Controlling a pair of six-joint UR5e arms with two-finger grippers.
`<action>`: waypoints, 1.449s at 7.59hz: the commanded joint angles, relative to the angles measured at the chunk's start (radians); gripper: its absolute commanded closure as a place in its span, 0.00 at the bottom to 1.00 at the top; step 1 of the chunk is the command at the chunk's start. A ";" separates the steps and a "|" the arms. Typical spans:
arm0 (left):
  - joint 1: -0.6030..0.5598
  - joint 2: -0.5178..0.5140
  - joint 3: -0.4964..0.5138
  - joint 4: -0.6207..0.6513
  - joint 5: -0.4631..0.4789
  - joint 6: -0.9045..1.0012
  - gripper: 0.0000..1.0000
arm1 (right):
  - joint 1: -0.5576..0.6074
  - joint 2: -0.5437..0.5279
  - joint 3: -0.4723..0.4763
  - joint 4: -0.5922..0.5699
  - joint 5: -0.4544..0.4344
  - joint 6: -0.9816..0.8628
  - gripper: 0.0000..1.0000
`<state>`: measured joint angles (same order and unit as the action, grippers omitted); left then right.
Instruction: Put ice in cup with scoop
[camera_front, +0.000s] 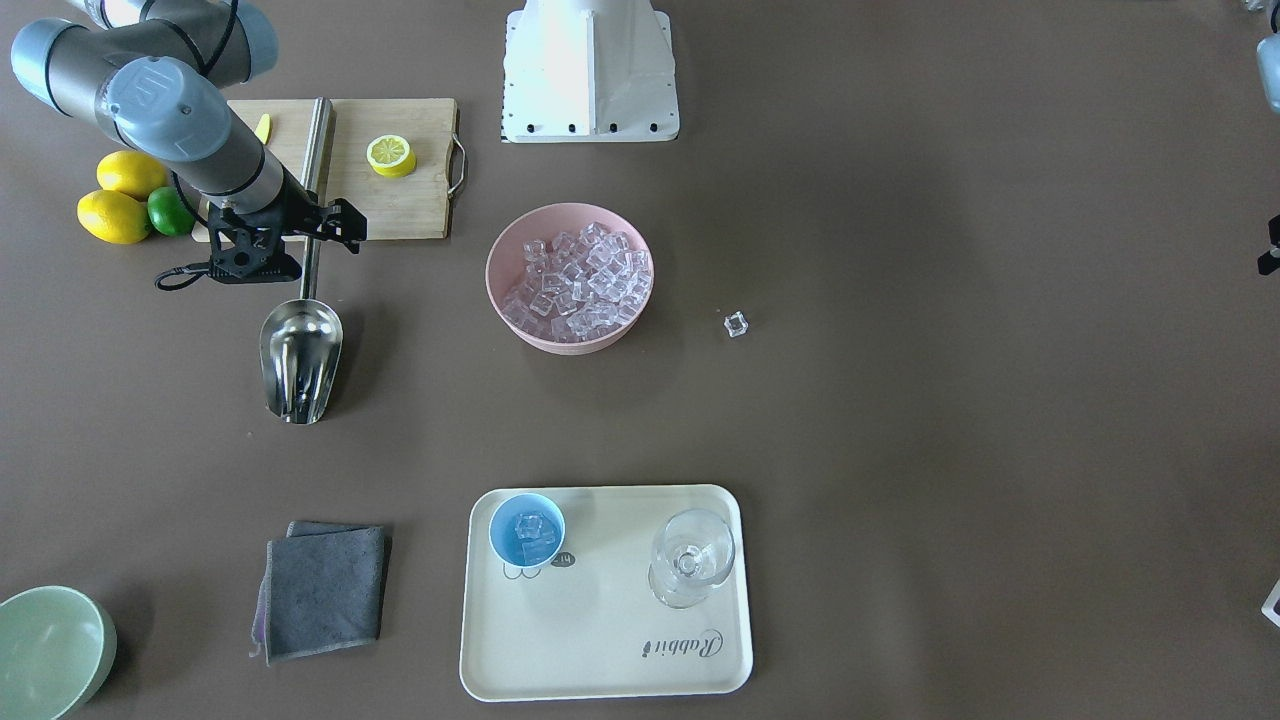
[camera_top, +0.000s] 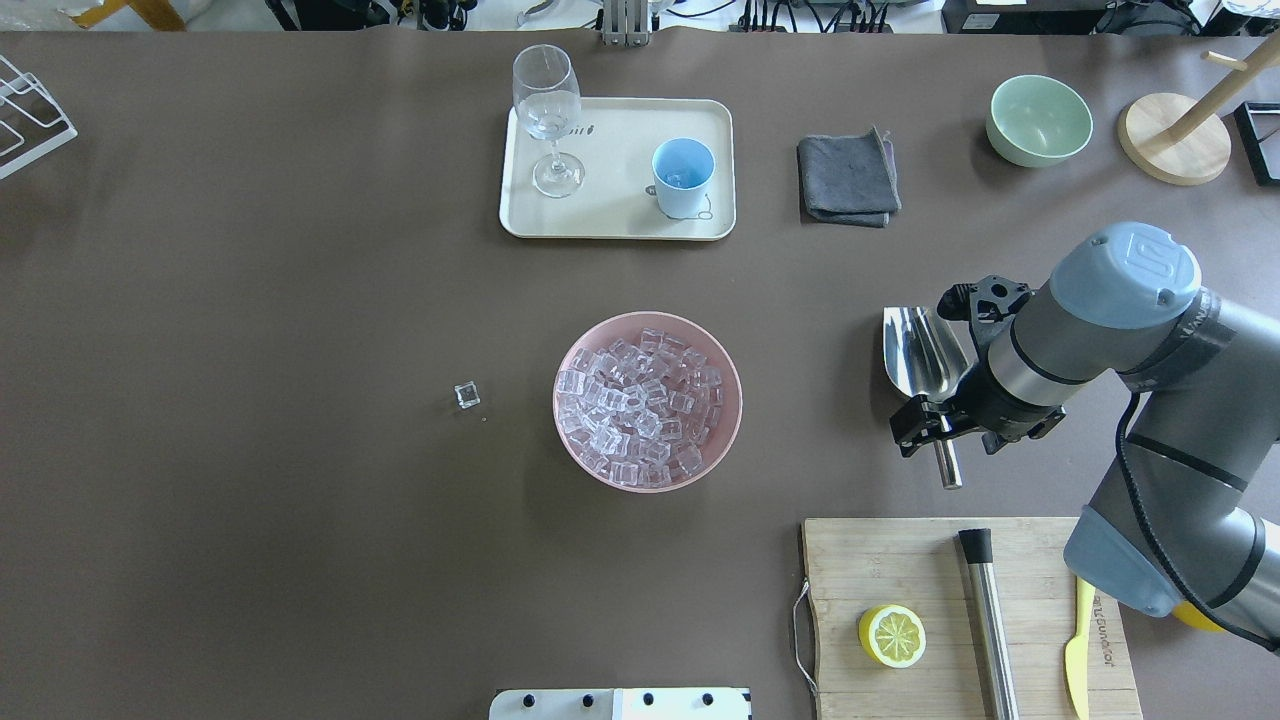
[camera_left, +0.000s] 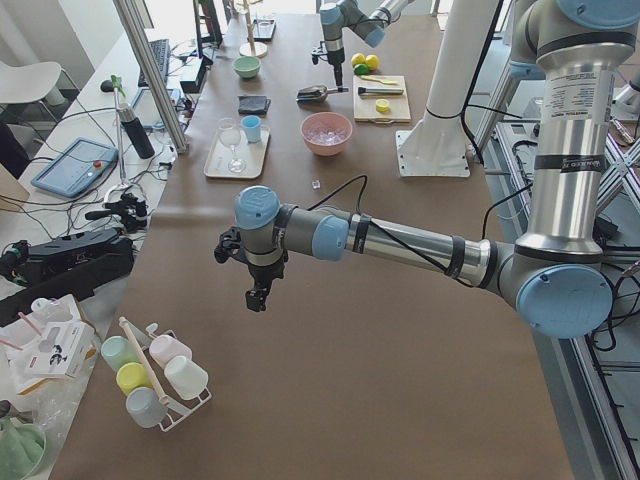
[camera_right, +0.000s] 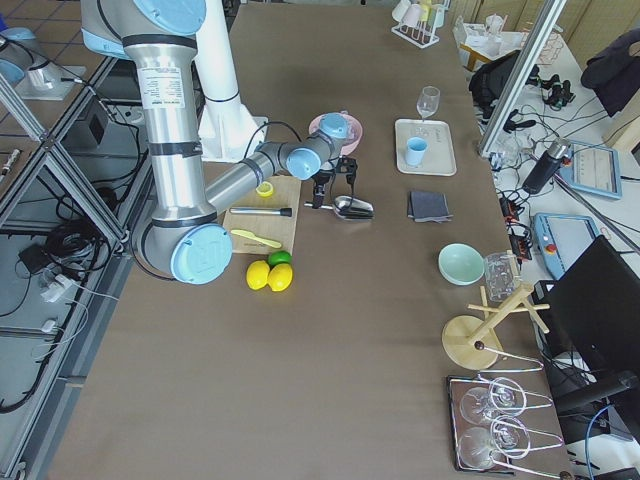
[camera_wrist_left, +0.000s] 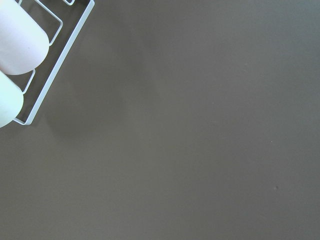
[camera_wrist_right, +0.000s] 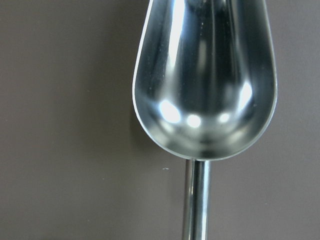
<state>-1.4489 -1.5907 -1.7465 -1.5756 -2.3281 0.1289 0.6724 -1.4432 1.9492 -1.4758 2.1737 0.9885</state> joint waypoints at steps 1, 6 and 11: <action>-0.002 0.005 -0.002 0.002 -0.002 0.000 0.02 | 0.082 0.001 0.051 -0.058 -0.037 -0.211 0.01; -0.022 0.066 -0.001 0.009 -0.105 0.000 0.02 | 0.174 -0.045 0.062 -0.113 -0.058 -0.363 0.00; -0.030 0.063 -0.005 0.042 -0.106 -0.094 0.02 | 0.286 -0.083 0.010 -0.113 -0.057 -0.496 0.00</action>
<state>-1.4780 -1.5267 -1.7517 -1.5393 -2.4340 0.0629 0.9082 -1.5118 1.9868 -1.5899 2.1137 0.5508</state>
